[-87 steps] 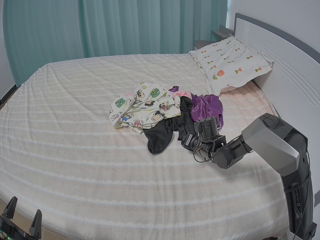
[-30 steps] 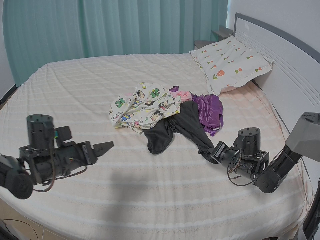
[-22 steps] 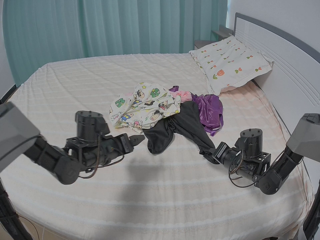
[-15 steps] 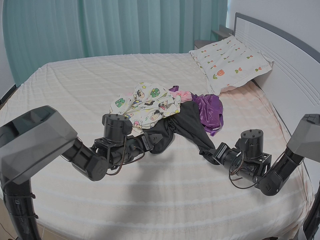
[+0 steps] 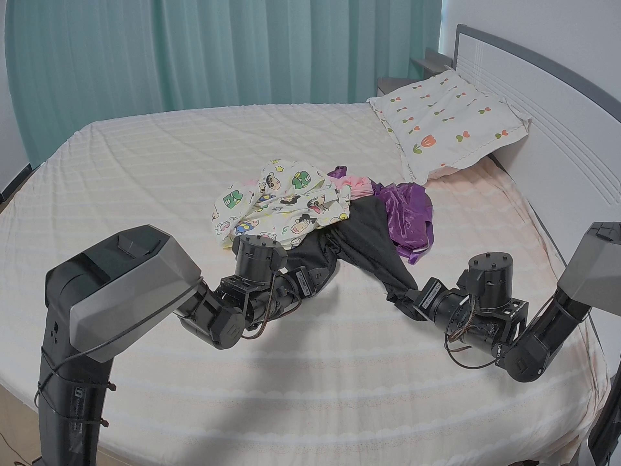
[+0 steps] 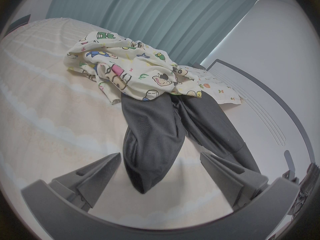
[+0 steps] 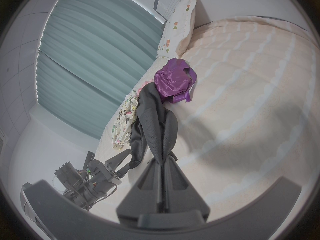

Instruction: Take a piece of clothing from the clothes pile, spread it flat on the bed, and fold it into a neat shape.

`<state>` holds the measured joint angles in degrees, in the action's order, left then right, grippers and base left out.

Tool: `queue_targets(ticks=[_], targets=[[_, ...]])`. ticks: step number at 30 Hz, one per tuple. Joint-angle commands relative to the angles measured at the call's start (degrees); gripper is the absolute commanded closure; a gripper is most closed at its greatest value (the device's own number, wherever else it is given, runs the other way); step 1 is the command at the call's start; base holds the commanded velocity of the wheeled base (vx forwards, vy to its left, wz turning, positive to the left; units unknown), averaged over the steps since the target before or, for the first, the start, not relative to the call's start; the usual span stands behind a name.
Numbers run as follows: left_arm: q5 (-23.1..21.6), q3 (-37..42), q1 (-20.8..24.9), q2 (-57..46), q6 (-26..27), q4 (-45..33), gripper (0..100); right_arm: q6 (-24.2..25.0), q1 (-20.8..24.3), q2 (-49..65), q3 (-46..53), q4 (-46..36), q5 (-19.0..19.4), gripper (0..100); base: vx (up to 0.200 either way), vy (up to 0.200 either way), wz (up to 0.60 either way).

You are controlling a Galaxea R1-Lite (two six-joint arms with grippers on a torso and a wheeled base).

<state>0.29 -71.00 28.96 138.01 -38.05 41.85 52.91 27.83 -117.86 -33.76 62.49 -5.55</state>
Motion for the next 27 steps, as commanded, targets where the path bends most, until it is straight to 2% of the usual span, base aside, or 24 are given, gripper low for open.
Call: queue_targets(ticks=[1, 5, 6, 15, 18, 26, 27], targets=[[0.8, -4.4, -0.2, 2.4, -0.6, -0.1, 0, 0.0, 0.0, 0.1, 0.1, 0.0, 0.0, 100, 0.000, 0.000, 0.00], [1.3, -6.3, -0.1, 3.5, -1.2, -2.4, 0, 0.0, 0.0, 0.1, 0.0, 0.0, 0.0, 100, 0.000, 0.000, 0.00], [1.3, -6.8, -0.1, 3.8, -1.2, -3.3, 100, 0.0, 0.1, 0.1, 0.1, 0.0, 0.0, 100, 0.000, 0.000, 0.00], [1.6, -6.4, -1.1, 2.8, -2.2, -8.5, 100, 0.2, 0.0, 0.2, 0.1, 0.5, 0.2, 100, 0.000, 0.000, 0.00], [1.5, -3.6, -1.5, -2.6, -6.7, -8.6, 100, 0.1, 0.0, 1.0, 1.0, 3.5, 0.4, 100, 0.000, 0.000, 0.00], [0.7, 12.1, -1.1, -21.6, -7.8, -7.7, 100, -0.4, 1.9, 11.2, 6.9, 7.8, 3.7, 100, 0.000, 0.000, 0.00], [0.6, 15.3, -0.8, -27.0, -7.8, -7.3, 100, -0.6, 2.7, 15.6, 8.1, 7.8, 5.1, 100, 0.000, 0.000, 0.00]])
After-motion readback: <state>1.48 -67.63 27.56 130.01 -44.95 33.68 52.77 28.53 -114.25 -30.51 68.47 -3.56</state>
